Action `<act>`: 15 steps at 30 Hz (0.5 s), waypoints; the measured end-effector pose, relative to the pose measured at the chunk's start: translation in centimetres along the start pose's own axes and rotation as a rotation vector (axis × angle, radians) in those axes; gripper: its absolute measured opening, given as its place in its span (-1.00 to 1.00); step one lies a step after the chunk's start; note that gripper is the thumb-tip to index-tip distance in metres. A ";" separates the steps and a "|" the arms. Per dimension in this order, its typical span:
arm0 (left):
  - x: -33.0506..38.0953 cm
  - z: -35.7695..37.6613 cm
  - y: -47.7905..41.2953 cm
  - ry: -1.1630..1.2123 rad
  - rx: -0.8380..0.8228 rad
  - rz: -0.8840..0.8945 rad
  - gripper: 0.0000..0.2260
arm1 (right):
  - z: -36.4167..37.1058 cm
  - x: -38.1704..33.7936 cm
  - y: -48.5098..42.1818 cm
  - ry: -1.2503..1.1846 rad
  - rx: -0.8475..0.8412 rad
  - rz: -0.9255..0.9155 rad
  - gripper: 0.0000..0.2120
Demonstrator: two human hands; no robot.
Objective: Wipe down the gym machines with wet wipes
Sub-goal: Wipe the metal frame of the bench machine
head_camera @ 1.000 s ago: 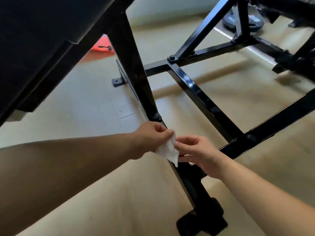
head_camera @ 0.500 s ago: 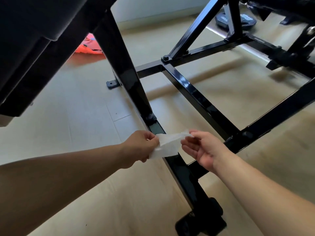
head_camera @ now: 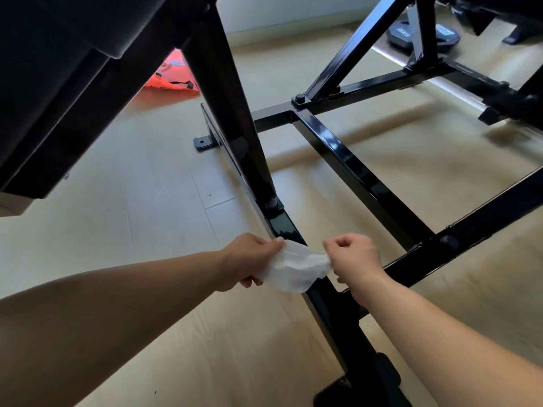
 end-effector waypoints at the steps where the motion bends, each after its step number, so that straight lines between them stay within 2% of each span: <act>1: 0.0 -0.1 -0.1 0.009 -0.001 -0.007 -0.54 | -0.3 0.3 -0.4 -0.078 0.017 0.068 -0.79; 3: -0.1 -0.2 -0.4 0.024 -0.007 -0.030 -0.51 | -1.2 0.3 -0.9 -0.198 0.103 0.123 -0.79; 4: -0.2 -0.1 -0.5 0.035 -0.013 -0.037 -0.50 | -2.1 -0.5 -0.8 -0.173 0.195 0.055 -0.79; 6: -0.2 0.1 -1.0 0.054 -0.019 -0.023 -0.49 | -2.9 -3.8 1.4 -0.011 0.333 -0.264 -0.79; 8: -0.1 0.2 -1.6 0.051 -0.013 0.003 -0.49 | -0.4 -6.0 4.7 0.136 0.223 -0.561 -0.84; 10: -0.1 -0.1 -2.0 0.023 -0.006 0.024 -0.49 | 3.2 -5.6 7.3 0.294 0.079 -0.683 -0.84; 12: -0.3 -0.3 -2.2 -0.001 -0.003 0.037 -0.51 | 5.3 -4.7 8.0 0.433 0.084 -0.785 -0.79; 13: -0.5 -0.4 -2.2 -0.006 -0.002 0.041 -0.52 | 5.6 -4.5 7.4 0.458 0.080 -0.780 -0.78; 15: -0.8 -0.5 -2.1 -0.002 -0.008 0.052 -0.53 | 5.0 -4.1 5.1 0.452 0.067 -0.653 -0.74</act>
Point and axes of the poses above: each hand's wrist, its own y-axis away from the middle knuckle, its own z-axis out of the palm, x = y × z, the point moved 9 cm from there along -y, towards the middle knuckle, and after that the axes turned 14 degrees about z, right-handed, at the moved point
